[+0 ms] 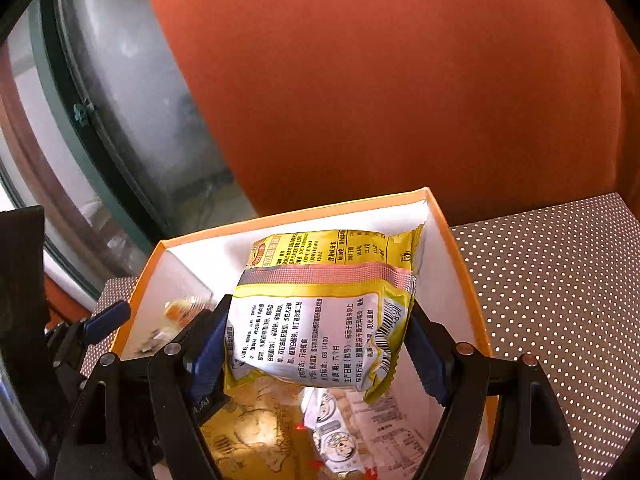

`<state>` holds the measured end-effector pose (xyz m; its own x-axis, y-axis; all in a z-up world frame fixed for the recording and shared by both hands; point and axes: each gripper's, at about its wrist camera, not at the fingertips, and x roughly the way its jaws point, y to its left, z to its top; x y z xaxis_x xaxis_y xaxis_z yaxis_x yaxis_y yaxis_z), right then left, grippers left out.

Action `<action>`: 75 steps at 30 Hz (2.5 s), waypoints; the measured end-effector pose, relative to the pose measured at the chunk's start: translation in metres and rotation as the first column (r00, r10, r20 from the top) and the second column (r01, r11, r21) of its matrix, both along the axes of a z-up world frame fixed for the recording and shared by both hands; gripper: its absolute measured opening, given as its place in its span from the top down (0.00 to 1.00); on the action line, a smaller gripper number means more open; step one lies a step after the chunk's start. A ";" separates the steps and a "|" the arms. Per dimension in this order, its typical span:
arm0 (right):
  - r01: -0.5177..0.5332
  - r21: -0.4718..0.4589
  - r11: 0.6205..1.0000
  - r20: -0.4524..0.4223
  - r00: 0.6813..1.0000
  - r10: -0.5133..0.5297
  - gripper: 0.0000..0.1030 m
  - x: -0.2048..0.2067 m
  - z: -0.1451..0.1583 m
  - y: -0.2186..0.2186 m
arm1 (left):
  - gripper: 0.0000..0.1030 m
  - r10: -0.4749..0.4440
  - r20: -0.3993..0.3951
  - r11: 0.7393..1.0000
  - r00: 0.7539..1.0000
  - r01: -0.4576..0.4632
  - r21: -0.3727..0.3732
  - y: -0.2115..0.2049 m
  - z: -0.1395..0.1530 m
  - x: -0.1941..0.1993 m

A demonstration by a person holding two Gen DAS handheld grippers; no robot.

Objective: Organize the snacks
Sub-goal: 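Open both tools to drop the snack bags into the orange box, then withdraw both tools from the box toward the remaining snacks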

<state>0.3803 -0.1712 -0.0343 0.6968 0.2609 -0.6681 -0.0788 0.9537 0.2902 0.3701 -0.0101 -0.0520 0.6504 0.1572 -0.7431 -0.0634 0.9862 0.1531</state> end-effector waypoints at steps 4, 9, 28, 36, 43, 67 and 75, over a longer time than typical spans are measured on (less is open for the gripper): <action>-0.025 -0.012 1.000 -0.010 1.000 0.025 0.21 -0.006 -0.002 0.007 | 0.15 -0.019 -0.013 1.000 1.000 0.019 -0.024 0.007 -0.001 -0.011; -0.052 -0.052 0.997 -0.015 0.999 0.052 0.21 -0.018 -0.004 0.018 | 0.14 -0.072 -0.001 0.997 0.997 0.072 -0.030 0.006 0.001 -0.035; 0.005 -0.145 0.989 -0.048 0.999 -0.012 0.18 -0.065 -0.018 0.018 | 0.04 -0.146 0.039 0.988 0.988 0.148 -0.053 -0.017 0.000 -0.102; -0.003 -0.191 0.982 -0.061 0.998 -0.009 0.17 -0.077 -0.016 0.019 | 0.03 -0.138 0.044 0.988 0.990 0.140 -0.070 -0.017 0.005 -0.119; -0.001 -0.196 0.981 -0.040 0.999 -0.007 0.17 -0.097 -0.001 0.016 | 0.03 -0.143 0.074 0.986 0.987 0.149 -0.080 -0.015 0.019 -0.138; -0.014 -0.206 0.979 0.095 0.995 0.035 0.17 -0.142 0.047 0.013 | 0.00 -0.113 0.207 0.988 0.972 0.133 -0.084 -0.011 0.061 -0.189; 0.005 -0.275 0.961 0.117 0.993 0.028 0.17 -0.112 0.044 0.027 | 0.00 -0.062 0.165 0.993 0.984 0.077 -0.086 -0.007 0.054 -0.161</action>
